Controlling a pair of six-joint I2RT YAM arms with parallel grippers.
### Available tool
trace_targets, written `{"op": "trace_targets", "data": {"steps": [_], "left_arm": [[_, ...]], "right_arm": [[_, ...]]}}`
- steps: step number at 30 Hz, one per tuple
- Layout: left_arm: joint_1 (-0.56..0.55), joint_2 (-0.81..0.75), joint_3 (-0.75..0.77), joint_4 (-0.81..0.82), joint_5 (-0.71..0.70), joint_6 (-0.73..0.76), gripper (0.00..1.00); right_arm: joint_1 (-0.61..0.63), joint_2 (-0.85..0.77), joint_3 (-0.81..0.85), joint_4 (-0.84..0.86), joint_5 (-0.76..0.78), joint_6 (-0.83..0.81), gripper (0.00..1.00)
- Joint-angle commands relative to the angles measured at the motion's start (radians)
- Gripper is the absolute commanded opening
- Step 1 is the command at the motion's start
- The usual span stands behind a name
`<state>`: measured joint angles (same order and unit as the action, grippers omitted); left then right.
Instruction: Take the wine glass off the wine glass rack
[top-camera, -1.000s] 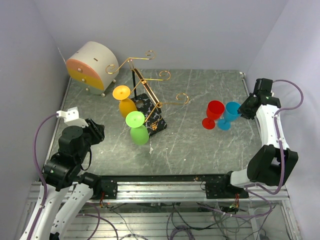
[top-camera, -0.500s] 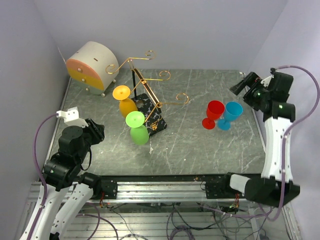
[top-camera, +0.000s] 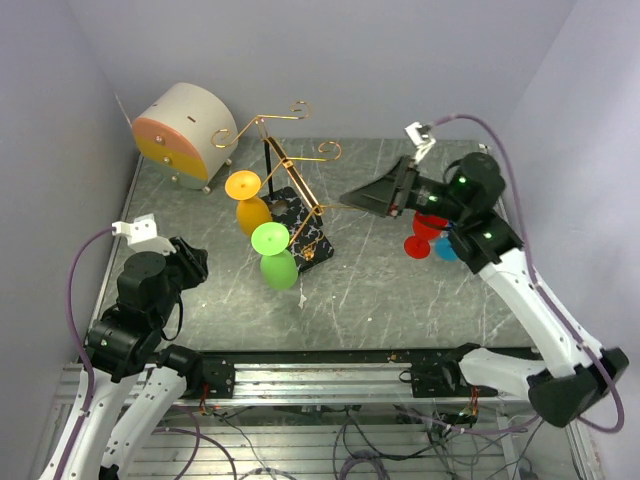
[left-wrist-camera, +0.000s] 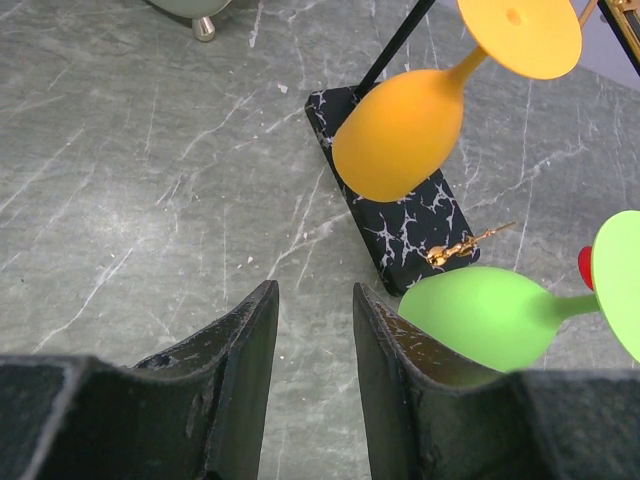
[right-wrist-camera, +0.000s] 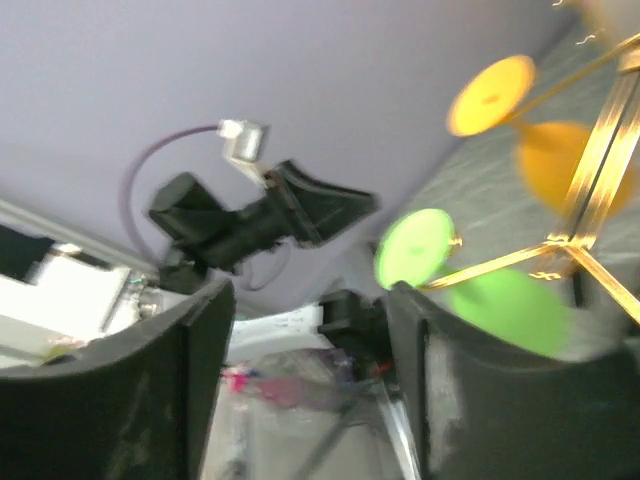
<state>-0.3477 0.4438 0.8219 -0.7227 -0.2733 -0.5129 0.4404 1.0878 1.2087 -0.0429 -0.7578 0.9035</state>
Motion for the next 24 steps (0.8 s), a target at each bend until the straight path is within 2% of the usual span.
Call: {"op": "trace_targets", "data": {"steps": [1,3,4,5,9,11,13,15,19,24], "left_arm": [[0.003,-0.012,0.001,0.026,-0.034,-0.005,0.46],[0.003,-0.014,0.0,0.028,-0.034,-0.004,0.46],[0.003,-0.014,-0.001,0.029,-0.033,-0.004,0.46],[0.003,-0.014,-0.001,0.03,-0.034,-0.004,0.46],[0.003,-0.01,0.001,0.026,-0.035,-0.003,0.46],[0.003,-0.01,0.001,0.026,-0.035,-0.003,0.46],[0.003,-0.012,0.001,0.026,-0.036,-0.003,0.46],[0.003,-0.014,0.0,0.028,-0.034,-0.001,0.46],[0.003,-0.013,0.0,0.03,-0.03,0.001,0.46],[0.003,-0.011,0.0,0.028,-0.03,0.001,0.46]], "right_arm": [[0.173,0.1,0.156,-0.009,0.063,-0.026,0.38],[0.28,0.196,0.301,-0.238,0.207,-0.16,0.16],[0.328,0.242,0.358,-0.318,0.263,-0.198,0.09],[0.364,0.291,0.409,-0.384,0.315,-0.218,0.08],[0.447,0.447,0.554,-0.583,0.504,-0.259,0.19],[0.463,0.471,0.575,-0.619,0.557,-0.259,0.22],[0.472,0.476,0.574,-0.632,0.592,-0.255,0.34],[0.477,0.488,0.581,-0.664,0.626,-0.26,0.39],[0.479,0.515,0.574,-0.706,0.656,-0.269,0.4],[0.478,0.502,0.532,-0.678,0.662,-0.263,0.38]]}}
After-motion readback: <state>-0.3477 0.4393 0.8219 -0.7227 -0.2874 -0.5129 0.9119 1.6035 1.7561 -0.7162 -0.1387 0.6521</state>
